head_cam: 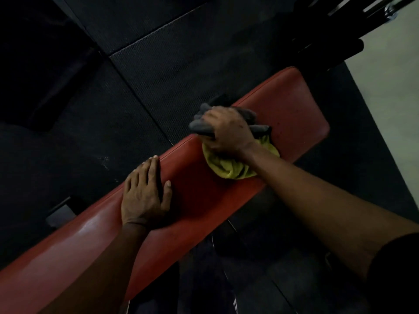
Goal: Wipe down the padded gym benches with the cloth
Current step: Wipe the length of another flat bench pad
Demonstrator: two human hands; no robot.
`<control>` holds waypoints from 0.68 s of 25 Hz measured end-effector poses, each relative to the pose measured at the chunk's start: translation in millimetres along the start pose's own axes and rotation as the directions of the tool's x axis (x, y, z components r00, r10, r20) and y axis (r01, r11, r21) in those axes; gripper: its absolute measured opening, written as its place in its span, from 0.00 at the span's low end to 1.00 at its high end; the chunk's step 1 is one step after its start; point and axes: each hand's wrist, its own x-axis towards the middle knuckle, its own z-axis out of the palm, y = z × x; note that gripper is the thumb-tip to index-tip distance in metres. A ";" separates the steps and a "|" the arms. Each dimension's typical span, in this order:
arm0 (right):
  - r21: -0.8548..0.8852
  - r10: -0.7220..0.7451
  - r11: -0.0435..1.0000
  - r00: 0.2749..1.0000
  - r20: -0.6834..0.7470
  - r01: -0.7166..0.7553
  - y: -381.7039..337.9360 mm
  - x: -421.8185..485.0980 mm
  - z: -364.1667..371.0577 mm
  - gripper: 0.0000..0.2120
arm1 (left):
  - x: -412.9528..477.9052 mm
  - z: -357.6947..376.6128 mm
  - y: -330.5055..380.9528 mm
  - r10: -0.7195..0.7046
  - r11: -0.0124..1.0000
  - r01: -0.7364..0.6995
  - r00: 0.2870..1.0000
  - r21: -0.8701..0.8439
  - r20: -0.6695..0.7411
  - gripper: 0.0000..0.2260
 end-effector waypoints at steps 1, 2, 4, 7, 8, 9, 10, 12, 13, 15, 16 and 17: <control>0.015 0.075 0.997 0.996 -0.038 -0.074 15.3 0.6 -7.1 0.17 | -0.5 -0.6 0.9 -0.002 1.000 0.002 1.000 0.002 -0.005 0.32; 0.031 0.170 0.985 0.983 -0.075 -0.168 27.3 0.3 -14.1 0.16 | -1.2 -1.1 1.9 -0.005 1.000 0.005 1.000 0.000 -0.005 0.32; 0.047 0.317 0.948 0.937 -0.147 -0.313 29.2 -0.7 -14.8 0.18 | -2.7 -1.9 3.4 -0.016 1.000 0.016 1.000 -0.017 -0.012 0.31; 0.099 0.358 0.933 0.913 -0.193 -0.345 -22.5 3.6 3.2 0.21 | -2.0 -2.3 3.4 -0.038 0.997 0.036 0.999 -0.071 -0.024 0.30; 0.114 0.289 0.955 0.945 -0.153 -0.273 -40.5 0.4 9.4 0.20 | -1.9 -3.0 5.1 -0.047 0.995 0.044 0.998 -0.094 -0.033 0.30; 0.120 0.209 0.973 0.972 -0.108 -0.196 -51.2 -3.5 13.2 0.20 | -1.1 -4.3 6.4 -0.062 0.992 0.056 0.997 -0.116 -0.045 0.30; 0.117 0.139 0.985 0.988 -0.073 -0.130 -50.6 -7.9 14.0 0.20 | -0.1 -4.8 7.5 -0.079 0.988 0.072 0.996 -0.135 -0.045 0.29; 0.090 0.040 0.995 0.995 -0.087 -0.032 -24.9 -12.4 8.4 0.23 | 3.4 -7.2 15.1 -0.088 0.988 0.085 0.996 -0.130 -0.022 0.29; 0.083 0.057 0.995 0.993 -0.107 -0.048 -8.5 -13.6 5.1 0.24 | 6.1 -7.0 21.6 -0.065 0.993 0.064 0.998 -0.101 -0.007 0.29; 0.094 0.234 0.970 0.964 -0.125 -0.223 19.5 -17.1 -2.8 0.23 | 15.8 -4.0 37.3 -0.006 0.998 0.008 1.000 -0.061 0.030 0.29; 0.105 0.337 0.939 0.934 -0.115 -0.326 27.0 -20.0 -4.6 0.23 | 22.6 -3.2 46.4 0.000 0.998 0.002 0.999 -0.060 0.045 0.29; 0.120 0.419 0.906 0.901 -0.112 -0.407 27.6 -24.4 -4.9 0.24 | 30.7 -1.2 55.6 0.001 0.998 0.002 0.999 -0.063 0.051 0.30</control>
